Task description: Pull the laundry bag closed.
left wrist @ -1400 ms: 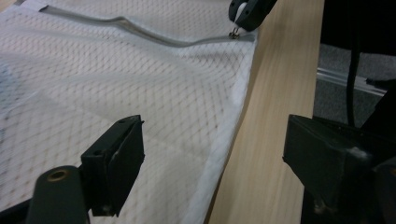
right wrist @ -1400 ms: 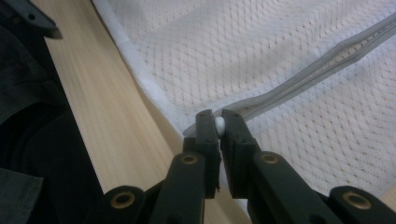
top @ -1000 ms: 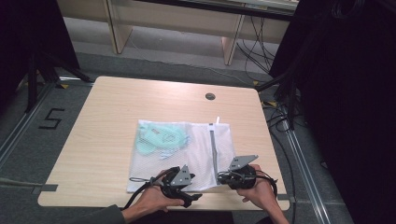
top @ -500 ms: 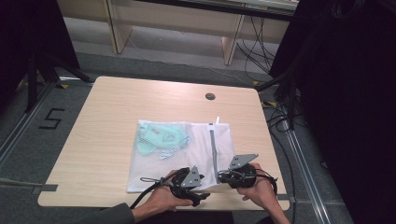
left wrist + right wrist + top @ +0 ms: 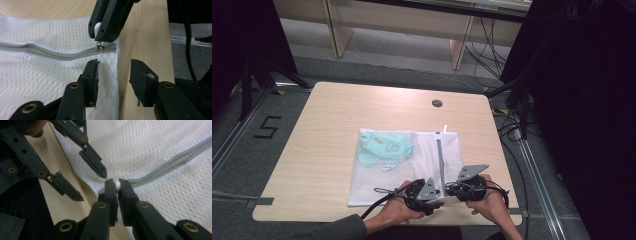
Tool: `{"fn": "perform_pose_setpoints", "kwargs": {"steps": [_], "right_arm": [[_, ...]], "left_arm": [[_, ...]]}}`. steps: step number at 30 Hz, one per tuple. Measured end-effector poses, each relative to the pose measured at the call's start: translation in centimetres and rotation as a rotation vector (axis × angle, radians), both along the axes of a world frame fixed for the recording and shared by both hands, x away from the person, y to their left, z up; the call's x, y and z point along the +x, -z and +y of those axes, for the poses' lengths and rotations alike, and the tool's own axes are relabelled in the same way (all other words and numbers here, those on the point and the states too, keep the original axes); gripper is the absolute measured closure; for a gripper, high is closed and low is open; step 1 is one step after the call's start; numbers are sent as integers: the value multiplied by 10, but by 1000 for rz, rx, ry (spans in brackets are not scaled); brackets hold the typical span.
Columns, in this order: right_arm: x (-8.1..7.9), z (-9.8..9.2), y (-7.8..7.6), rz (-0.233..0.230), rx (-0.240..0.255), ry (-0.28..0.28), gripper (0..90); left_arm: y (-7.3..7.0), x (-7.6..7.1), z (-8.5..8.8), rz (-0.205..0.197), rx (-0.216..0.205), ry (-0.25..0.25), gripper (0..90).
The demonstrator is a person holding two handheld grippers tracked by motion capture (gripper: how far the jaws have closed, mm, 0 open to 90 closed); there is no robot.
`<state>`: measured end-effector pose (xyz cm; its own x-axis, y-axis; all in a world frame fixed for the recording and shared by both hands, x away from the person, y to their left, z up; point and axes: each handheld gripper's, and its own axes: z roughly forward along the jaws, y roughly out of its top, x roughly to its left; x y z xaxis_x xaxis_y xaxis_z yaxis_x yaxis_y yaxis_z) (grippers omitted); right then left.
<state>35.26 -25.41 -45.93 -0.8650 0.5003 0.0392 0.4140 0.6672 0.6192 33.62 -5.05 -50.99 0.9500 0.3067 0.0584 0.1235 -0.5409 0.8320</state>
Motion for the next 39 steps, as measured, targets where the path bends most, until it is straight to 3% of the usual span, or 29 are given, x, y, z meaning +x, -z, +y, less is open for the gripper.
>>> {"fn": "perform_pose_setpoints", "kwargs": {"steps": [7, 10, 13, 16, 17, 19, 20, 24, 25, 26, 27, 28, 31, 32, 34, 35, 38, 39], "right_arm": [[-2, 0, 0, 10, 7, 13, 865], [0, 0, 0, -4, 2, -2, 865], [0, 0, 0, 1, 1, -3, 865], [-1, 1, 1, 17, 2, 6, 865], [0, 0, 1, 10, -20, -7, 865], [0, 0, 0, 11, -25, -9, 865], [-1, 2, 2, 18, -3, 6, 864], [2, 1, 2, 23, -19, -11, 865], [2, 1, 2, 35, -22, 0, 865], [3, 2, 6, 27, 8, 7, 865], [4, 0, 4, 33, -24, -6, 865], [3, 2, 7, 36, 3, 11, 865], [6, 1, 6, 47, -25, -7, 865], [6, 2, 9, 50, 3, 5, 865], [6, 2, 9, 64, -6, 11, 865], [8, 1, 7, 62, -29, -8, 865], [9, 3, 12, 68, -12, 12, 865], [11, 2, 12, 77, -33, 9, 865]], "left_arm": [[2, 1, -1, -16, 25, 7, 638], [2, 2, -1, -12, 15, 3, 734], [2, 4, -1, 24, 6, -2, 810], [2, 4, -1, 23, 40, 10, 869], [2, 4, -2, 10, 45, 17, 878], [2, 4, -2, -2, 56, 27, 882], [1, 5, 0, -7, 74, 40, 885], [2, 3, -1, -16, 63, 44, 887], [2, 3, -1, -42, 81, 53, 888], [2, 3, -1, -42, 81, 53, 888], [2, 3, -1, -38, 84, 57, 888], [2, 3, -1, -38, 84, 57, 888], [3, 3, -1, -10, 68, 49, 889], [3, 3, -1, -10, 68, 49, 889], [3, 4, -1, -30, 81, 64, 889], [4, 3, -1, -15, 76, 56, 889], [4, 1, -2, -4, 64, 54, 890], [5, 1, -2, -6, 63, 54, 890]]}}
